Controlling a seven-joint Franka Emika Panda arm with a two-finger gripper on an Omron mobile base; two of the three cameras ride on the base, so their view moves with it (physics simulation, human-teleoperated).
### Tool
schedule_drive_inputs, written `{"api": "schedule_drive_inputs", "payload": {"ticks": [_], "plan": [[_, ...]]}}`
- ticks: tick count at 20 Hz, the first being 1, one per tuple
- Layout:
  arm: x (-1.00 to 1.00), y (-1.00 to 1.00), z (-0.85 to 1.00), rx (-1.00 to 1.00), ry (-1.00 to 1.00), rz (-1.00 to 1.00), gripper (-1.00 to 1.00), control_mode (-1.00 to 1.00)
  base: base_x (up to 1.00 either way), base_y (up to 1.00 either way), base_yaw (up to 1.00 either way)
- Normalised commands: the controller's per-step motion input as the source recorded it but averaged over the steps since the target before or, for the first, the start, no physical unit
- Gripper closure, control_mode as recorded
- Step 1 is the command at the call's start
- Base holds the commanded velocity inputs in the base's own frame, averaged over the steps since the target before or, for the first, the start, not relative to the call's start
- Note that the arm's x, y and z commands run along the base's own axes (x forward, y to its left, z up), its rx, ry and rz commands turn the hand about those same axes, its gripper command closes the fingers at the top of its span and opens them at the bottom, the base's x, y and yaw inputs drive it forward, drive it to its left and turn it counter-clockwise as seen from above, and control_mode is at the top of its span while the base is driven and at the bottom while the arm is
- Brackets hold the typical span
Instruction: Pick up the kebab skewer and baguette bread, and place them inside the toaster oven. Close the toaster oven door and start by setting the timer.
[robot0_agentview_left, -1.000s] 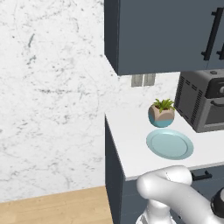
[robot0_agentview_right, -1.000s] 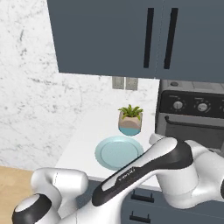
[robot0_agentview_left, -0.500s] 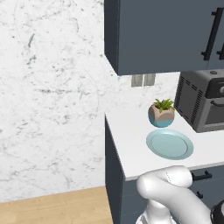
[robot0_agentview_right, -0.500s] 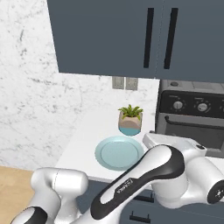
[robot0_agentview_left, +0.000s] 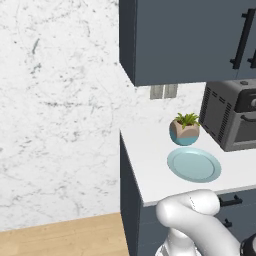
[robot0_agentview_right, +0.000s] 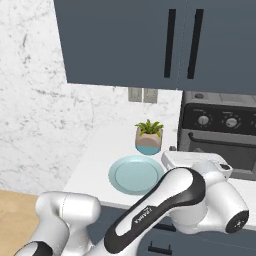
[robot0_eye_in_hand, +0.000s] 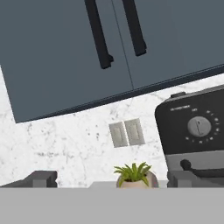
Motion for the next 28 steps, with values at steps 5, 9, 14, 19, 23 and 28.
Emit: {"api": "schedule_drive_inputs", "payload": {"ticks": [5,9,14,19,23,28], "plan": [[0.35,0.00,0.09,-0.01,-0.16,0.00,-1.00,-1.00,0.00,0.00,0.00],[0.18,0.00,0.07,0.00,-0.07,0.00,-1.00,-1.00,0.00,0.00,0.00],[0.07,0.00,0.15,0.00,-0.06,0.00,-1.00,-1.00,0.00,0.00,0.00],[0.24,0.00,0.24,0.00,-0.07,0.00,-1.00,-1.00,0.00,0.00,0.00],[0.32,0.02,0.03,-0.03,-0.09,0.00,-1.00,-1.00,0.00,0.00,0.00],[0.29,-0.09,-0.04,-0.07,-0.07,0.00,-1.00,-1.00,0.00,0.00,0.00]]}}
